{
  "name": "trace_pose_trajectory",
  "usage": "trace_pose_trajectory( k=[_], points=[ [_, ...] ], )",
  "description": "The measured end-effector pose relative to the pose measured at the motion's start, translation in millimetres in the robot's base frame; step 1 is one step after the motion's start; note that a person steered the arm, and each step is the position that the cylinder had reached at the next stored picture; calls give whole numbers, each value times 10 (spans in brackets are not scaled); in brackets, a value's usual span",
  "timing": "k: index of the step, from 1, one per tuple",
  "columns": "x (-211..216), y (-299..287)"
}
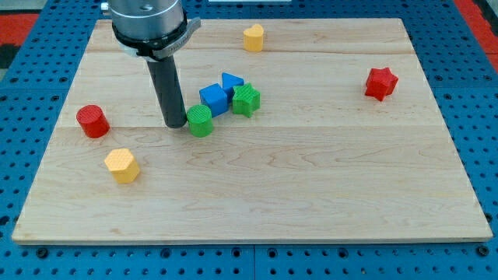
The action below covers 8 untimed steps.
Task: Move your arm near to the red star
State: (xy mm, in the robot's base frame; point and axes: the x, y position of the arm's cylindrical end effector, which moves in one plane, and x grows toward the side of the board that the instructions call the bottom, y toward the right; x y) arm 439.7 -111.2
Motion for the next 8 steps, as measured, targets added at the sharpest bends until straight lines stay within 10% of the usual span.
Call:
trace_pose_trajectory(
  k=[4, 8],
  points=[
    [231, 1012],
    [-530, 3606]
  ],
)
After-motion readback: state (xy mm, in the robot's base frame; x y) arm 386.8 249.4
